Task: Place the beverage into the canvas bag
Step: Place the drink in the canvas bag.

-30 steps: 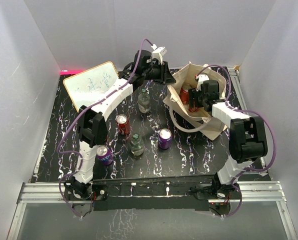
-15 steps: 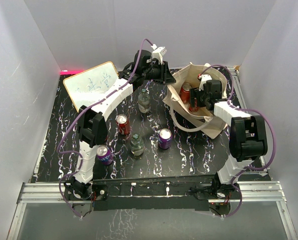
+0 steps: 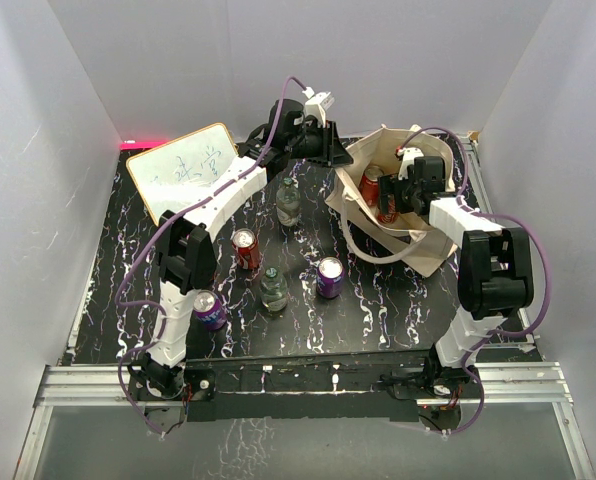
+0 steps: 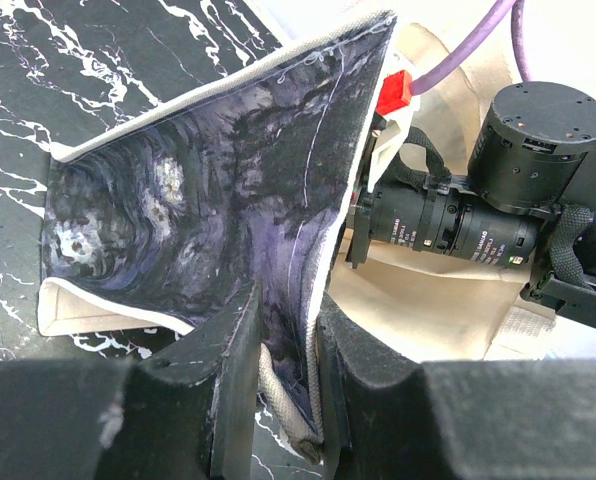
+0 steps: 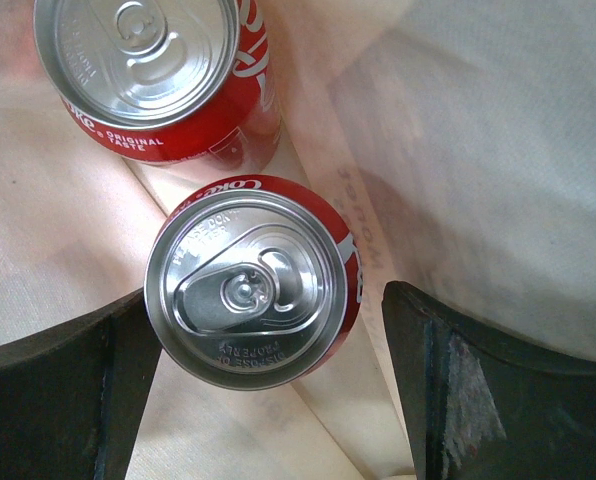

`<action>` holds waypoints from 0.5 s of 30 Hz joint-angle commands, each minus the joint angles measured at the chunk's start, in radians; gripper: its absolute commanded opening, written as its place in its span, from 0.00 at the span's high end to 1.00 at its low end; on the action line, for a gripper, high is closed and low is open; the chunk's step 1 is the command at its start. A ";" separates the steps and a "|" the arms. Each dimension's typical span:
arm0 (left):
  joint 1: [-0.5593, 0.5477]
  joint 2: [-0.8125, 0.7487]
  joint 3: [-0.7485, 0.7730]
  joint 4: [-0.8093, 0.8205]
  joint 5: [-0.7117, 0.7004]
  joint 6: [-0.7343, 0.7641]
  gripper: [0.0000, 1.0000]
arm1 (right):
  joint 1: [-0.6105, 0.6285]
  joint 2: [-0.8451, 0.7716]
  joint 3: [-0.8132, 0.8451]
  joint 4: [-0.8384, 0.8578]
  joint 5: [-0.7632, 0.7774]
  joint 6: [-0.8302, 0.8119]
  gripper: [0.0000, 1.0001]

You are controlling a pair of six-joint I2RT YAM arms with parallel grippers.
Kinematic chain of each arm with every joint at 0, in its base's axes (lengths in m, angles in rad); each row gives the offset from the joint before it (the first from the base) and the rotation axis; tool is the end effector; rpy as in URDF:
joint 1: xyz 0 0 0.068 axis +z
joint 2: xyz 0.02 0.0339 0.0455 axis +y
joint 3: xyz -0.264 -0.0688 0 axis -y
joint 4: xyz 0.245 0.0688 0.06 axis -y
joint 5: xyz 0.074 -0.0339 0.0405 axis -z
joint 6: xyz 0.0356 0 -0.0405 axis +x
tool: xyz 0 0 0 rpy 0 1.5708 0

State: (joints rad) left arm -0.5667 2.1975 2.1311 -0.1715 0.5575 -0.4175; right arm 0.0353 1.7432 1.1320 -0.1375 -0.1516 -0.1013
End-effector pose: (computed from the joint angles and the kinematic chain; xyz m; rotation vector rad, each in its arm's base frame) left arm 0.4324 -0.2975 0.3464 0.5659 1.8557 -1.1807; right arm 0.3799 0.0188 0.2078 -0.2341 2.3012 0.1422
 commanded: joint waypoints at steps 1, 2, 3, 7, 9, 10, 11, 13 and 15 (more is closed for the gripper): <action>0.013 -0.020 0.066 0.046 0.027 -0.028 1.00 | -0.029 0.009 0.031 0.015 0.012 0.002 0.09; 0.010 -0.018 0.069 0.046 0.028 -0.029 1.00 | -0.031 -0.006 0.034 0.014 0.010 0.001 0.09; 0.011 -0.015 0.070 0.047 0.028 -0.031 1.00 | -0.030 -0.022 0.036 0.012 0.008 -0.001 0.08; 0.009 -0.011 0.073 0.050 0.028 -0.037 1.00 | -0.029 -0.043 0.048 0.005 0.004 -0.004 0.05; 0.009 -0.010 0.074 0.053 0.028 -0.039 1.00 | -0.029 -0.051 0.050 0.001 -0.001 -0.008 0.05; 0.009 -0.008 0.075 0.054 0.028 -0.041 1.00 | -0.029 -0.057 0.051 0.001 -0.005 -0.013 0.05; 0.009 -0.008 0.077 0.056 0.028 -0.041 1.00 | -0.029 -0.062 0.049 0.001 -0.009 -0.018 0.04; 0.007 -0.007 0.076 0.059 0.028 -0.045 1.00 | -0.030 -0.074 0.047 0.002 -0.022 -0.033 0.04; 0.008 -0.004 0.080 0.063 0.028 -0.051 1.00 | -0.029 -0.085 0.044 0.003 -0.033 -0.058 0.05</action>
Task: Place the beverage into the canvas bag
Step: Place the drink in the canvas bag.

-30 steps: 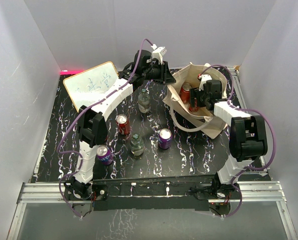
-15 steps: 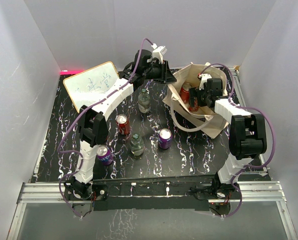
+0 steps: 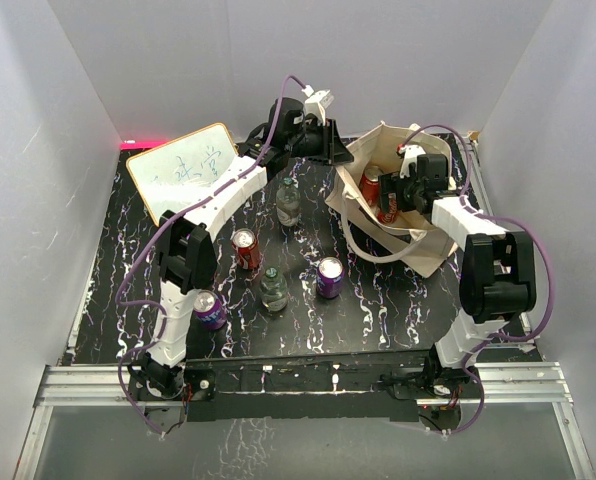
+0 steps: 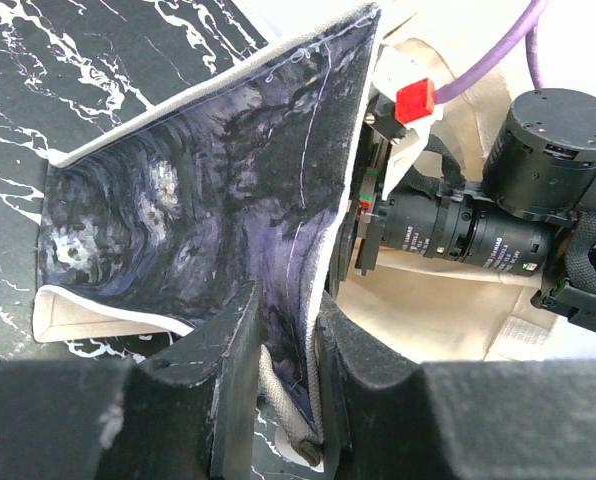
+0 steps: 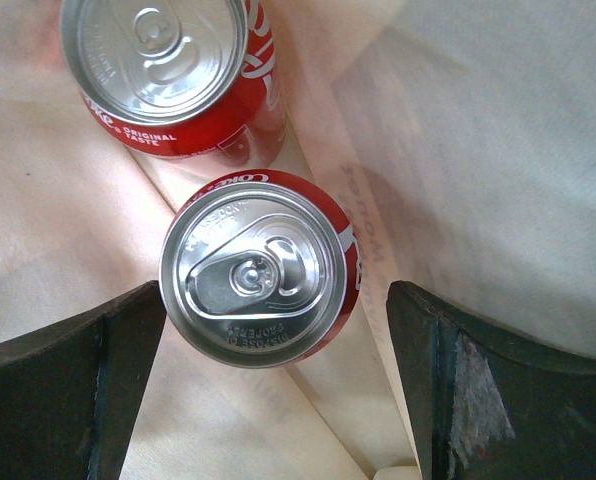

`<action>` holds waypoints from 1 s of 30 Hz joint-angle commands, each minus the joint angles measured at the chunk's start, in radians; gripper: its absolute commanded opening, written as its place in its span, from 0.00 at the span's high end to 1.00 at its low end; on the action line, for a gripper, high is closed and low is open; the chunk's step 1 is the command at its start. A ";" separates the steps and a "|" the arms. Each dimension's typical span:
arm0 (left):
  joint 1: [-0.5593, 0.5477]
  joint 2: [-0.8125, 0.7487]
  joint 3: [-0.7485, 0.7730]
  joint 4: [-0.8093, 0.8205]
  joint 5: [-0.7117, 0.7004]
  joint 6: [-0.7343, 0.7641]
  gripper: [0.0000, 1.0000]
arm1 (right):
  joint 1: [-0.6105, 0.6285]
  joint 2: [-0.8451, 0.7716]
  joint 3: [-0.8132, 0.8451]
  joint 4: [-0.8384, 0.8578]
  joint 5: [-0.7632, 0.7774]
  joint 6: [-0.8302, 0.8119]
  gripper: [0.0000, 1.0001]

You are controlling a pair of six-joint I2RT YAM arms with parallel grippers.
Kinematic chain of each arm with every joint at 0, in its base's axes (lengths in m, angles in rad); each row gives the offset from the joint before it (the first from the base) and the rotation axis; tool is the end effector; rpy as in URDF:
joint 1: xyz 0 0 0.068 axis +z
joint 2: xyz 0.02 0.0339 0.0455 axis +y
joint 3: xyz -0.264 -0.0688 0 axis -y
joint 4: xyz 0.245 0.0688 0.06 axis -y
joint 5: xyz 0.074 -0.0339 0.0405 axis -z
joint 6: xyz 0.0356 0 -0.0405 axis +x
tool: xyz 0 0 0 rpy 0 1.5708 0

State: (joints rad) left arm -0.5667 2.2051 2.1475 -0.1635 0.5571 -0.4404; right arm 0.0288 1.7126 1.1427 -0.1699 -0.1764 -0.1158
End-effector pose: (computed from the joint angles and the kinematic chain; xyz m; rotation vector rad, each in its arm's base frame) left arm 0.4338 -0.2984 0.3491 0.5478 1.8486 -1.1965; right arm 0.3762 0.0171 0.2197 -0.2556 2.2875 0.1591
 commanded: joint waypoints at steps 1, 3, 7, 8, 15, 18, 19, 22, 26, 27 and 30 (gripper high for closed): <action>0.007 -0.009 0.067 0.056 0.027 -0.031 1.00 | -0.023 -0.060 0.032 0.035 -0.010 -0.058 0.05; 0.005 -0.004 0.074 0.058 0.026 -0.036 1.00 | -0.023 -0.073 0.028 0.035 -0.012 -0.085 0.05; 0.005 0.001 0.083 0.058 0.016 -0.041 1.00 | -0.023 -0.110 0.026 0.045 -0.037 -0.128 0.05; 0.005 0.002 0.084 0.058 0.014 -0.042 1.00 | -0.023 -0.118 0.026 0.048 -0.043 -0.135 0.05; 0.001 0.008 0.096 0.062 0.005 -0.053 1.00 | -0.023 -0.150 0.032 0.019 -0.057 -0.153 0.07; -0.001 0.008 0.098 0.062 0.000 -0.055 1.00 | -0.023 -0.175 0.030 0.017 -0.089 -0.159 0.08; -0.002 0.008 0.099 0.061 -0.004 -0.055 1.00 | -0.023 -0.183 0.034 0.018 -0.101 -0.160 0.08; -0.004 0.007 0.098 0.058 -0.016 -0.055 1.00 | -0.023 -0.202 0.065 0.003 -0.131 -0.160 0.10; -0.008 0.008 0.099 0.064 -0.016 -0.058 1.00 | -0.023 -0.223 0.104 -0.039 -0.173 -0.160 0.11; -0.009 0.008 0.099 0.065 -0.016 -0.059 1.00 | -0.024 -0.231 0.107 -0.047 -0.186 -0.167 0.11; -0.011 0.008 0.102 0.068 -0.019 -0.065 1.00 | -0.023 -0.264 0.109 -0.075 -0.210 -0.178 0.12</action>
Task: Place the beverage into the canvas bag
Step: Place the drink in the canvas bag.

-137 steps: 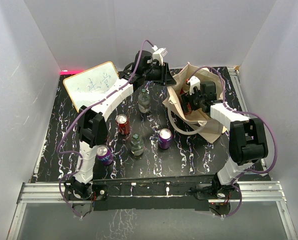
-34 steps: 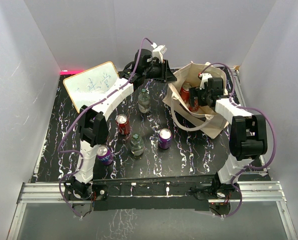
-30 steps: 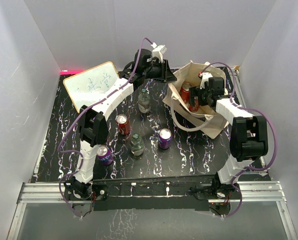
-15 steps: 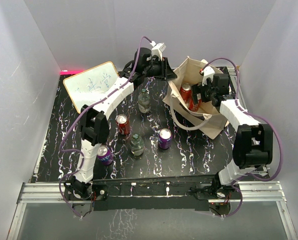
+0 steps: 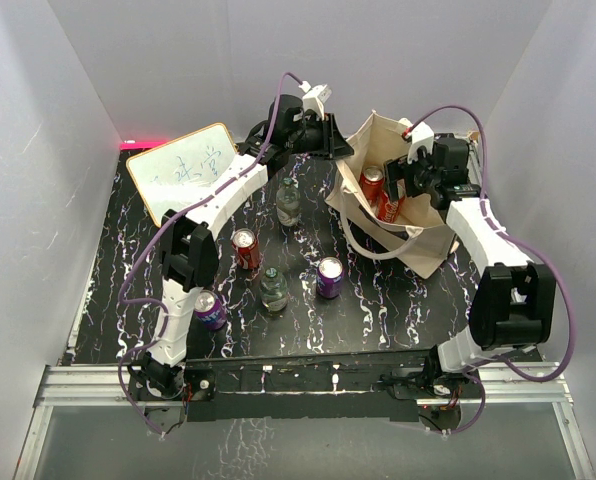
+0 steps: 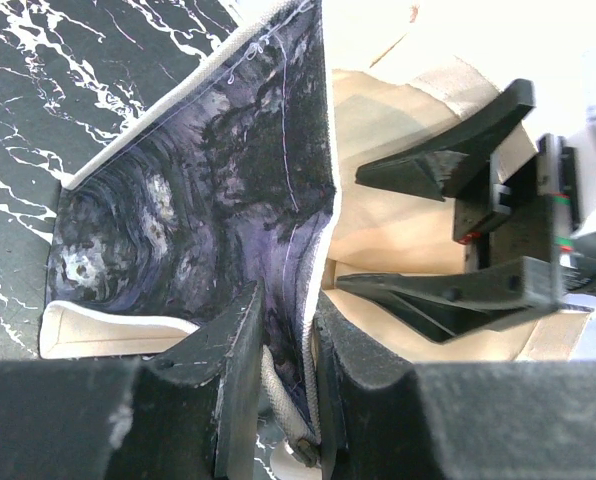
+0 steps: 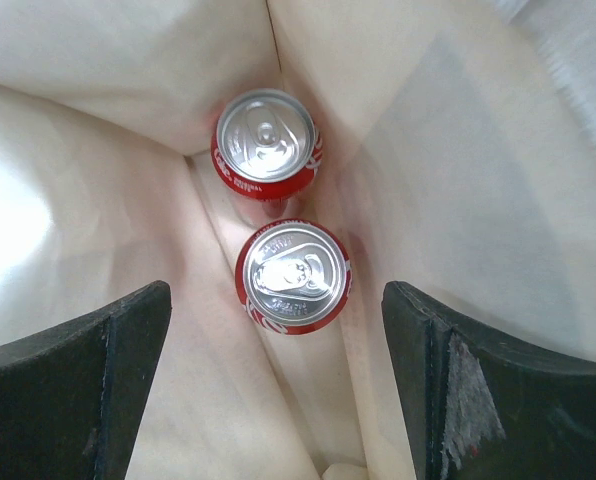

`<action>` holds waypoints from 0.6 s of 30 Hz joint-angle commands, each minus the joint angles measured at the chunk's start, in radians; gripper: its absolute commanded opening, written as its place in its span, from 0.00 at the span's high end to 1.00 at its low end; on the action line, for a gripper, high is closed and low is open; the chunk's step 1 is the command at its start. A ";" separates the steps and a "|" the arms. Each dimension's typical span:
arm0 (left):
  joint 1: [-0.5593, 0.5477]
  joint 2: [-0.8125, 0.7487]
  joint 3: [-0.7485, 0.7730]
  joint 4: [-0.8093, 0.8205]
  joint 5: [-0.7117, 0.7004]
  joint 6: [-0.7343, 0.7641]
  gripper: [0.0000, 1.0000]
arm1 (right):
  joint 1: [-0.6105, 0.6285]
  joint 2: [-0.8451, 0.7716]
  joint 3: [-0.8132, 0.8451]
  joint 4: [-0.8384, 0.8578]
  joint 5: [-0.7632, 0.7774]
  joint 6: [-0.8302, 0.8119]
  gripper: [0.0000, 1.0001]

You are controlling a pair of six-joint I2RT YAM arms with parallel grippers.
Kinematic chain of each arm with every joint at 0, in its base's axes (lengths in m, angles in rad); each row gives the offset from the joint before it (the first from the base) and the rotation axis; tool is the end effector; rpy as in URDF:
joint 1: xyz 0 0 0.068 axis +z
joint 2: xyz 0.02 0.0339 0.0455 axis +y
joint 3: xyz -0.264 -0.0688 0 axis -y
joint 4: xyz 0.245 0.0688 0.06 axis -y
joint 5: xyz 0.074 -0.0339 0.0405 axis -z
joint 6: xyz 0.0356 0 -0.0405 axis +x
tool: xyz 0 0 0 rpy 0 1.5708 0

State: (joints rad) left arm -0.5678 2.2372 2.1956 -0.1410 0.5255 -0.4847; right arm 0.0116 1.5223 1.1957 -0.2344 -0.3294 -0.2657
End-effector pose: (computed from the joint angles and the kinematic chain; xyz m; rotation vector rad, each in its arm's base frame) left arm 0.4402 -0.3020 0.3517 0.4903 1.8299 -1.2028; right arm 0.3495 0.0156 0.2981 -0.4803 2.0490 0.1988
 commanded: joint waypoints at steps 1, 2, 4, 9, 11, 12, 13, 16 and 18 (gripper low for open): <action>-0.010 -0.024 0.055 0.047 0.013 -0.021 1.00 | -0.005 -0.085 0.057 -0.019 -0.062 -0.032 0.12; -0.012 -0.024 0.055 0.049 0.013 -0.023 1.00 | -0.005 -0.096 0.059 -0.027 -0.064 -0.033 0.12; -0.014 -0.024 0.056 0.052 0.011 -0.023 1.00 | -0.005 -0.122 0.069 -0.044 -0.079 -0.039 0.12; -0.018 -0.027 0.056 0.057 0.005 -0.030 0.94 | -0.003 -0.179 0.144 -0.129 -0.153 -0.043 0.13; -0.017 -0.033 0.051 0.065 0.002 -0.034 0.85 | 0.000 -0.191 0.193 -0.187 -0.194 -0.036 0.13; -0.017 -0.039 0.047 0.070 0.002 -0.037 0.75 | 0.004 -0.196 0.216 -0.220 -0.212 -0.030 0.13; -0.017 -0.044 0.042 0.079 0.001 -0.040 0.69 | 0.012 -0.201 0.239 -0.247 -0.227 -0.027 0.14; -0.016 -0.064 0.036 0.100 -0.001 -0.045 0.56 | 0.042 -0.215 0.303 -0.334 -0.251 -0.025 0.14; -0.015 -0.082 0.026 0.113 0.003 -0.039 0.52 | 0.070 -0.223 0.335 -0.382 -0.257 -0.036 0.14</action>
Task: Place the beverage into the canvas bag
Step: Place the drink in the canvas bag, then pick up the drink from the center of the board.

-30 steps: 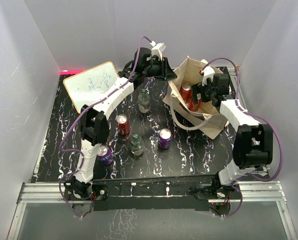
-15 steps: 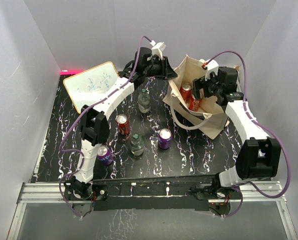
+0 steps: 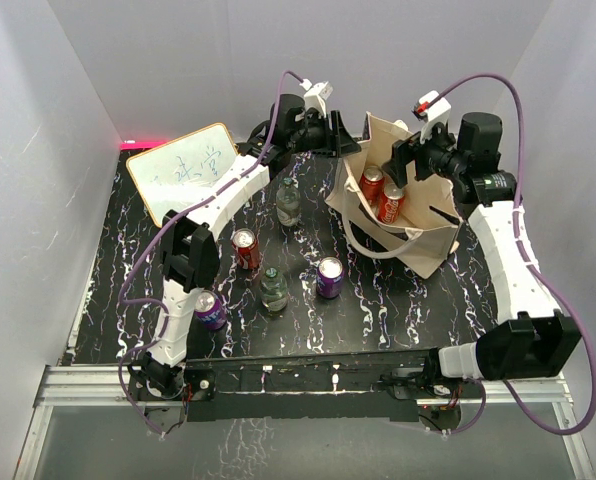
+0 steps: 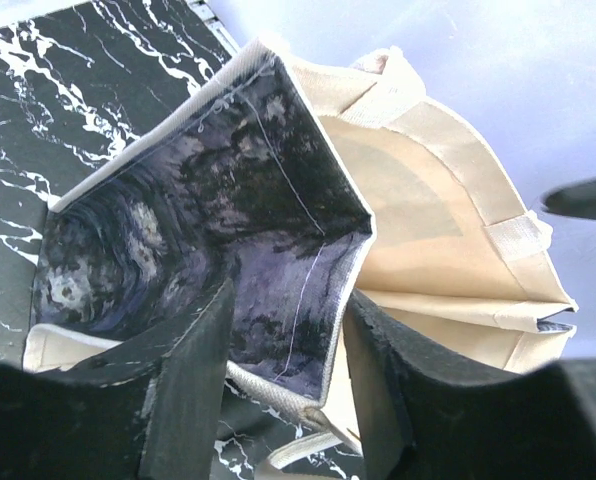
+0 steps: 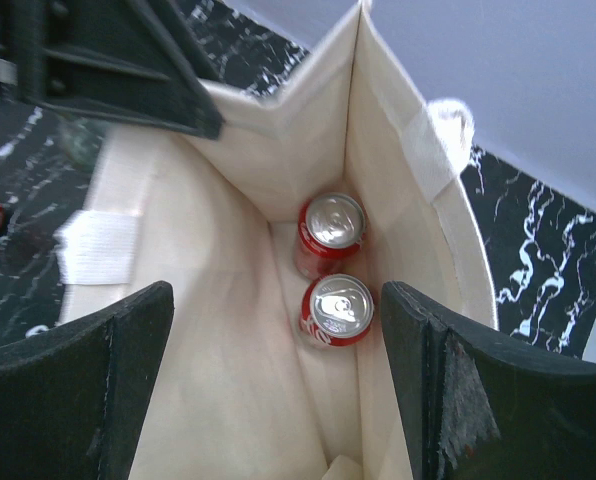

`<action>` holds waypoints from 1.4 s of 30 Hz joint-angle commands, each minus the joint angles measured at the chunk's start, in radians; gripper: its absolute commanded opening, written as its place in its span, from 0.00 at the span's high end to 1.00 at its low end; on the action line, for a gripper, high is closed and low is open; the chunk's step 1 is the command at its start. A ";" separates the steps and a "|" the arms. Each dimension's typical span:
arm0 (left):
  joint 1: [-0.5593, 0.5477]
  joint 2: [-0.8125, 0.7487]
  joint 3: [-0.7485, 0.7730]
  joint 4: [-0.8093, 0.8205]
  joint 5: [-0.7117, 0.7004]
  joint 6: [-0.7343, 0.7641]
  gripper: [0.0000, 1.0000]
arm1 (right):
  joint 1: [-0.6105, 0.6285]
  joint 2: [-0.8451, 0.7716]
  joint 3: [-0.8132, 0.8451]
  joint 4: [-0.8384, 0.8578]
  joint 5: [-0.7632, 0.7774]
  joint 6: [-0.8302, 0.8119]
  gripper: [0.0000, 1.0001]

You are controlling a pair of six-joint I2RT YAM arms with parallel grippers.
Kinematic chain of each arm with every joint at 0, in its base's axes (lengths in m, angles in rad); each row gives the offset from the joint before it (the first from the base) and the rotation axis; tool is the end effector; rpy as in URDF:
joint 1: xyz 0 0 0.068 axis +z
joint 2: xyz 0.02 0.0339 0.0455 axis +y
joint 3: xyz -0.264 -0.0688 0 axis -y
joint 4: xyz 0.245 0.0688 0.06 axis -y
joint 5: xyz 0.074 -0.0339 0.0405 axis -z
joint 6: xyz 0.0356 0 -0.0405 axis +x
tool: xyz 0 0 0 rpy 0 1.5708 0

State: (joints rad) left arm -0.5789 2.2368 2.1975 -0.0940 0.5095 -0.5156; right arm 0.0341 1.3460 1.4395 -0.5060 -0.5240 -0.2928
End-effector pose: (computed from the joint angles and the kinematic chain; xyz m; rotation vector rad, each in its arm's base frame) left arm 0.4379 -0.3069 0.3574 0.4680 1.7907 -1.2228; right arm 0.2947 0.0279 0.4114 -0.6419 1.8316 0.3471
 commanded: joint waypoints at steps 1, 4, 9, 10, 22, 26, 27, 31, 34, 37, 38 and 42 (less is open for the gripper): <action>-0.004 -0.090 0.020 0.067 0.020 -0.007 0.50 | 0.067 -0.051 0.103 -0.135 -0.066 -0.019 0.14; -0.002 -0.121 -0.003 0.058 0.017 -0.005 0.39 | 0.147 -0.069 0.120 -0.215 -0.056 -0.057 0.14; 0.024 -0.203 -0.044 0.071 0.016 -0.003 0.16 | 0.251 -0.120 0.053 -0.229 -0.023 -0.080 0.14; 0.032 -0.221 -0.054 0.068 0.016 0.011 0.14 | 0.270 -0.129 0.034 -0.220 -0.018 -0.080 0.15; 0.171 -0.483 -0.318 -0.043 -0.087 0.077 0.05 | 0.507 -0.088 -0.164 -0.172 0.122 -0.161 0.09; 0.193 -0.542 -0.374 -0.075 -0.137 0.132 0.04 | 0.553 -0.002 -0.199 -0.189 0.177 -0.185 0.04; 0.193 -0.549 -0.383 -0.078 -0.138 0.141 0.04 | 0.558 0.010 -0.206 -0.190 0.187 -0.188 0.03; 0.196 -0.571 -0.408 -0.084 -0.143 0.157 0.04 | 0.569 0.043 -0.239 -0.172 0.196 -0.197 0.01; 0.198 -0.578 -0.417 -0.089 -0.146 0.164 0.04 | 0.574 0.072 -0.257 -0.162 0.188 -0.195 0.01; 0.199 -0.576 -0.420 -0.092 -0.151 0.166 0.04 | 0.583 0.087 -0.280 -0.155 0.185 -0.186 0.01; 0.199 -0.576 -0.419 -0.093 -0.151 0.165 0.04 | 0.584 0.088 -0.289 -0.145 0.186 -0.181 0.01; 0.202 -0.567 -0.417 -0.093 -0.145 0.153 0.04 | 0.594 0.098 -0.318 -0.119 0.195 -0.172 0.01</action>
State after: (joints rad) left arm -0.3851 1.7241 1.7821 -0.1883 0.3687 -0.3664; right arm 0.6159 1.4445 1.1389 -0.7048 -0.3382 -0.4694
